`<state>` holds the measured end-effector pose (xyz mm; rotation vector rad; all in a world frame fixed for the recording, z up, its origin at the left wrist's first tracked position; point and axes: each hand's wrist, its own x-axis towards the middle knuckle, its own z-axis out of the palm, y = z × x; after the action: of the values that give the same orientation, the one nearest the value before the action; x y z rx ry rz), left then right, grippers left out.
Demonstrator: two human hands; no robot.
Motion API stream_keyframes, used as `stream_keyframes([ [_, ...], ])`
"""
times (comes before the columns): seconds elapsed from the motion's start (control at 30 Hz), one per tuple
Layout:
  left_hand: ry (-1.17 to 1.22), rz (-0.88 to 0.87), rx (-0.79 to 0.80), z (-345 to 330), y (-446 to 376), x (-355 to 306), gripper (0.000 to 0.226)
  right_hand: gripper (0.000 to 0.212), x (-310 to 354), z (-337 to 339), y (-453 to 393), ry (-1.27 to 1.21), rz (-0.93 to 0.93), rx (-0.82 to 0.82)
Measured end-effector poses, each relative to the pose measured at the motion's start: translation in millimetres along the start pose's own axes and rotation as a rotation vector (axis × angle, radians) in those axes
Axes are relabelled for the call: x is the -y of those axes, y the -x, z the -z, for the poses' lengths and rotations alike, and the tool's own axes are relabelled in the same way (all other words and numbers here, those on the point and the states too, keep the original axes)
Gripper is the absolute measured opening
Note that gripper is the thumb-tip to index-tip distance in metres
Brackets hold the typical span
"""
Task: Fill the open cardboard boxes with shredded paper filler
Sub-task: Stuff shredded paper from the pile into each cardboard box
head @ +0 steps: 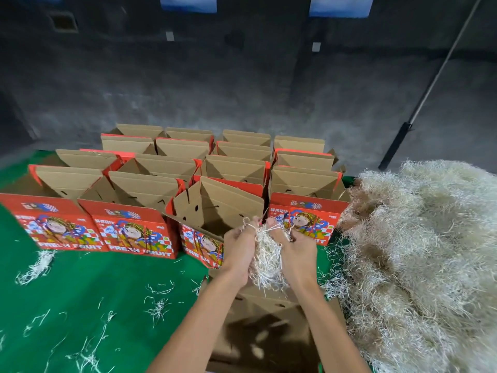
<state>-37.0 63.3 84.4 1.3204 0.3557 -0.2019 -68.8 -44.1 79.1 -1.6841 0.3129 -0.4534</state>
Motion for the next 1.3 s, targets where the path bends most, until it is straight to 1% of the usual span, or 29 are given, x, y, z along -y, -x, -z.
stream_keyframes([
  [0.07,0.106,-0.015,-0.112,0,-6,-2,0.023,0.054,2,4,-4,-0.064,-0.004,-0.094],
  [0.1,0.178,-0.025,-0.156,-4,-3,-1,0.021,0.057,5,1,-5,-0.114,-0.01,-0.156],
  [0.13,0.228,-0.053,-0.171,-10,2,4,0.025,0.058,8,-4,-4,-0.163,-0.006,-0.191],
  [0.17,0.26,-0.085,-0.138,-17,12,7,0.031,0.057,11,-9,-3,-0.173,0.021,-0.198],
  [0.2,0.263,-0.107,-0.064,-24,19,12,0.032,0.056,12,-12,-2,-0.133,0.063,-0.188],
  [0.23,0.235,-0.111,0.001,-26,21,17,0.028,0.056,12,-12,-1,-0.069,0.098,-0.175],
  [0.27,0.18,-0.091,0.023,-22,18,18,0.028,0.056,10,-7,-3,-0.024,0.114,-0.158],
  [0.33,0.101,-0.036,-0.056,-7,3,8,0.022,0.055,6,10,-10,-0.015,0.082,-0.135],
  [0.37,0.116,-0.008,-0.107,-3,-5,3,0.024,0.055,3,15,-13,-0.027,0.057,-0.144],
  [0.43,0.148,0.005,-0.153,-7,-7,1,0.048,0.056,0,10,-13,-0.029,0.05,-0.195],
  [0.47,0.154,-0.022,-0.156,-14,-2,7,0.051,0.056,0,2,-9,-0.02,0.06,-0.21],
  [0.53,0.134,-0.063,-0.09,-20,4,18,0.027,0.057,-1,-6,-2,-0.001,0.091,-0.2],
  [0.57,0.112,-0.056,-0.065,-16,4,18,0.024,0.057,-4,-2,-3,0.002,0.087,-0.191],
  [0.6,0.103,-0.034,-0.076,-8,0,15,0.028,0.056,-7,6,-5,-0.021,0.058,-0.178],
  [0.67,0.172,0.007,-0.114,4,-10,10,0.05,0.054,-11,16,-9,-0.077,-0.003,-0.172],
  [0.7,0.18,-0.007,-0.097,3,-8,9,0.059,0.053,-11,14,-7,-0.087,-0.005,-0.176],
  [0.73,0.159,-0.053,-0.069,-2,-1,13,0.058,0.053,-10,8,-4,-0.094,0.004,-0.178],
  [0.8,0.128,-0.112,0.034,-16,14,30,0.028,0.054,-6,-2,0,-0.068,0.018,-0.182],
  [0.83,0.12,-0.105,0.041,-16,15,33,0.022,0.055,-5,2,-1,-0.046,0.008,-0.192],
  [0.87,0.119,-0.071,-0.009,-11,14,28,0.027,0.056,-5,10,-3,-0.037,-0.006,-0.204],
  [0.93,0.121,-0.019,-0.138,4,1,14,0.052,0.058,-6,30,-6,-0.046,-0.008,-0.236],
  [1.0,0.18,-0.036,-0.141,4,-2,7,0.07,0.059,-5,30,-4,-0.05,0.004,-0.269],
  [1.03,0.184,-0.064,-0.112,-3,5,9,0.074,0.06,-4,23,0,-0.048,0.023,-0.264],
  [1.13,0.147,-0.106,0.021,-18,28,27,0.068,0.055,0,10,6,-0.049,0.033,-0.208],
  [1.17,0.147,-0.111,0.012,-12,26,27,0.071,0.054,-1,18,5,-0.067,0.022,-0.214],
  [1.2,0.117,-0.095,-0.032,-3,18,22,0.076,0.055,-2,29,2,-0.089,0.031,-0.228],
  [1.23,0.107,-0.066,-0.107,5,10,14,0.073,0.057,-3,39,0,-0.1,0.053,-0.25],
  [1.27,0.124,-0.038,-0.17,10,4,10,0.064,0.057,-3,43,1,-0.099,0.078,-0.265],
  [1.3,0.152,-0.042,-0.19,11,3,9,0.049,0.057,-2,40,3,-0.087,0.099,-0.264],
])
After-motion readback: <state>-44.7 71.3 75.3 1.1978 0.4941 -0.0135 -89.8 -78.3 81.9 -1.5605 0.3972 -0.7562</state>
